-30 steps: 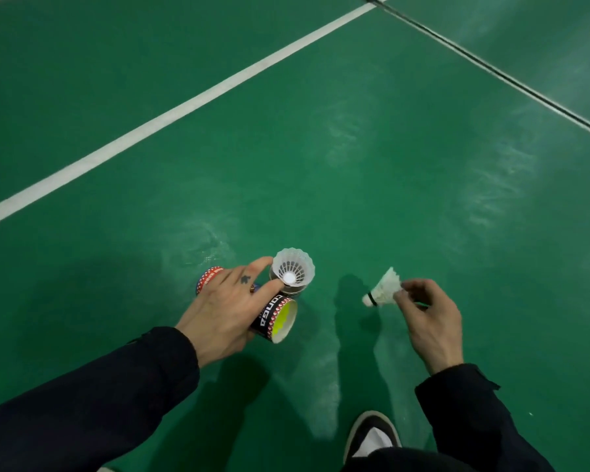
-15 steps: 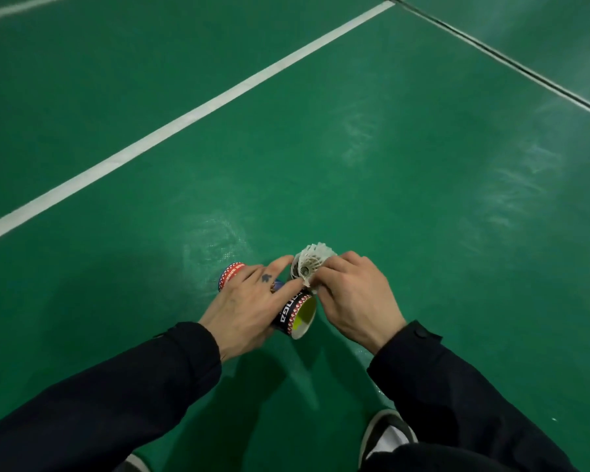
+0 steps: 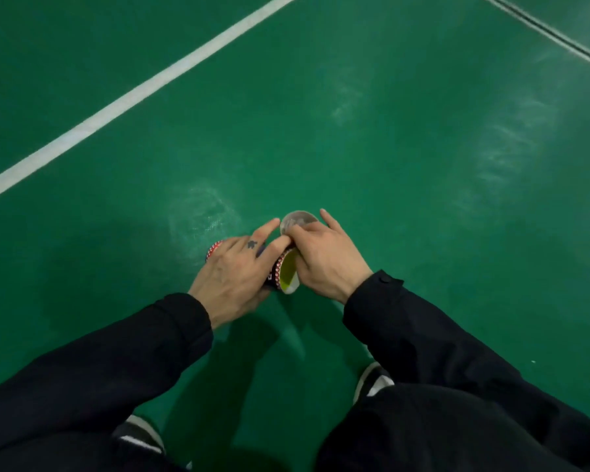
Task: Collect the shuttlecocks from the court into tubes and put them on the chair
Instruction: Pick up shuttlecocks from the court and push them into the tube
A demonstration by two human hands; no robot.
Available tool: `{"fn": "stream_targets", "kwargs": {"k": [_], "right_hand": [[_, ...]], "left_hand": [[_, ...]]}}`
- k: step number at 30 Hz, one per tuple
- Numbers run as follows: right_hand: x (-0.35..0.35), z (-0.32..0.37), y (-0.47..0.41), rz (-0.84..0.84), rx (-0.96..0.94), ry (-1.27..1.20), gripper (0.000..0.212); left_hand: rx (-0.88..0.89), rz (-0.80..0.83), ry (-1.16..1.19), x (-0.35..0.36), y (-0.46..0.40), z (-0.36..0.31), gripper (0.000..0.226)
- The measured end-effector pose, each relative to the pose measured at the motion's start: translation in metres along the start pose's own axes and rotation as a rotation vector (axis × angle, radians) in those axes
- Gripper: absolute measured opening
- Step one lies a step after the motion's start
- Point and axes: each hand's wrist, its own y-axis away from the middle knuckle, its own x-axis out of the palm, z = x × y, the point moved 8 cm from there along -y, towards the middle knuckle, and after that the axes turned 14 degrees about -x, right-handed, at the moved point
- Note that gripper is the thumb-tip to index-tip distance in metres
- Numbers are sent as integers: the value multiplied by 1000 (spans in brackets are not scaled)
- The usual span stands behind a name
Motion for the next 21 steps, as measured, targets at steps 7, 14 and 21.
{"fn": "stream_targets", "kwargs": {"k": [7, 14, 21], "right_hand": [[-35, -25, 78, -592, 299, -376, 39], [18, -37, 195, -393, 740, -491, 24], [28, -37, 322, -799, 1246, -464, 32]], "left_hand": [[-19, 47, -33, -5, -7, -7, 75], [53, 150, -65, -14, -30, -58, 69], [305, 159, 8, -26, -32, -140, 80]]}}
